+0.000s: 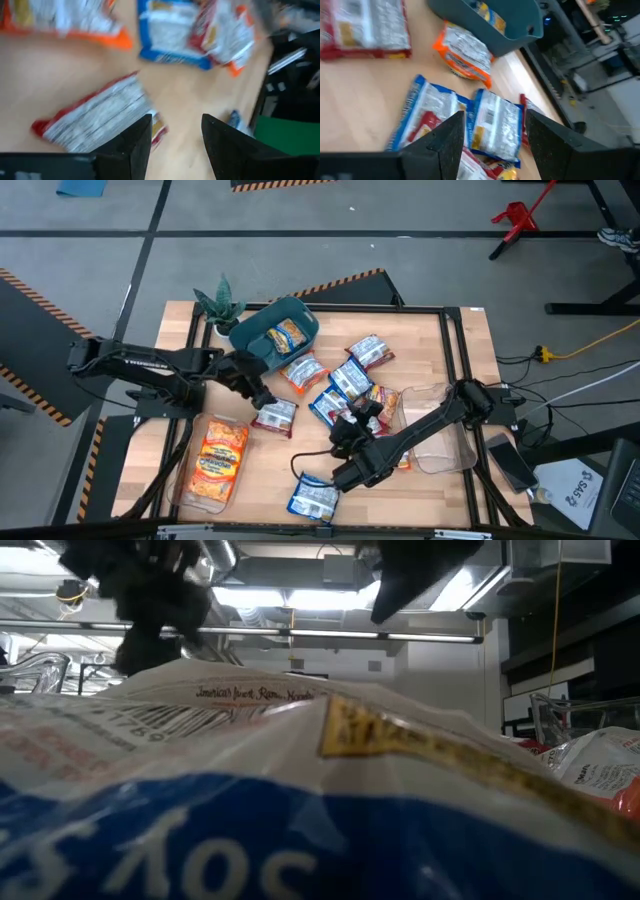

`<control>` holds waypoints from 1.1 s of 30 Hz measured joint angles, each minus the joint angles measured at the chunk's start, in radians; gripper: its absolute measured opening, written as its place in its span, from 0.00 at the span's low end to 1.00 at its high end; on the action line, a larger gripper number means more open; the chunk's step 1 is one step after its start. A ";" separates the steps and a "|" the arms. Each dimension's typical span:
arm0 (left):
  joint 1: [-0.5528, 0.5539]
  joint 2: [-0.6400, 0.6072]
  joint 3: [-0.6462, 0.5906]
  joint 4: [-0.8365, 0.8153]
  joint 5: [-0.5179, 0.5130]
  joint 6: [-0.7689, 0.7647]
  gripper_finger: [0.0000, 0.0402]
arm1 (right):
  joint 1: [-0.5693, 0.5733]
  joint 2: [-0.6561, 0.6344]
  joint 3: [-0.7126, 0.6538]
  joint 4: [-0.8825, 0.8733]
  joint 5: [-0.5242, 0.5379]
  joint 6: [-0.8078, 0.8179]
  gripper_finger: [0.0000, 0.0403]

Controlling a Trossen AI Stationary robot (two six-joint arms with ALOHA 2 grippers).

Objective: Sort Maruchan noodles
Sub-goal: Put the red noodle pack into the right transparent bin

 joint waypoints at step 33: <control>-0.391 -0.003 0.152 0.509 -0.387 0.332 0.41 | 0.049 -0.337 0.007 0.484 -0.786 -0.724 0.48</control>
